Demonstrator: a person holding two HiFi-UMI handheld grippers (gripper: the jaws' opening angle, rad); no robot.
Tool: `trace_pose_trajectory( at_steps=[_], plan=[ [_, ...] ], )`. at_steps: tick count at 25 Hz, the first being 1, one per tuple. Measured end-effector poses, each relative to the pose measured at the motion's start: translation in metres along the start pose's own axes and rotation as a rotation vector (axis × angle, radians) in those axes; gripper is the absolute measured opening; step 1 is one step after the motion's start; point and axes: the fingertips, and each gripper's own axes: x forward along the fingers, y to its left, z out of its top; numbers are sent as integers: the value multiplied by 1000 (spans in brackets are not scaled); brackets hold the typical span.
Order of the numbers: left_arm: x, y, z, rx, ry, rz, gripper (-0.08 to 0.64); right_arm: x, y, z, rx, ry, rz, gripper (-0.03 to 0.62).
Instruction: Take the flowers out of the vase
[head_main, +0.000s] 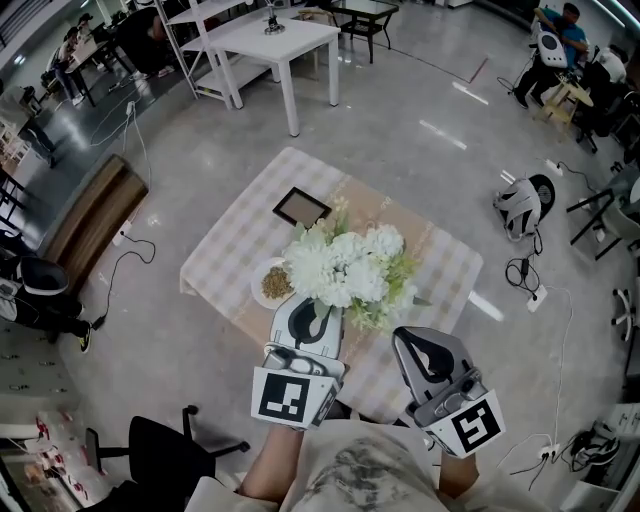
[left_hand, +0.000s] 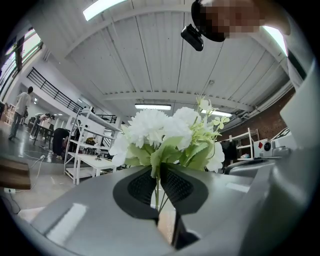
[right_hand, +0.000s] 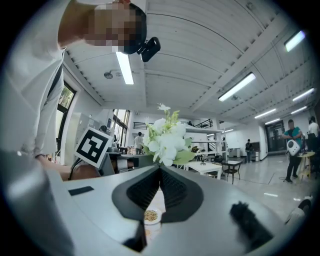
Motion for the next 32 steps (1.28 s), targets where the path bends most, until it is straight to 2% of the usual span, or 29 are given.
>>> trace_pose_trajectory(
  at_steps=[15, 32],
  plan=[
    [-23, 0, -18, 7, 29, 28, 32, -9, 11, -9, 9, 15, 15, 15],
    [-21, -1, -22, 9, 62, 18, 32, -4, 14, -13, 10, 37, 29, 15]
  ],
)
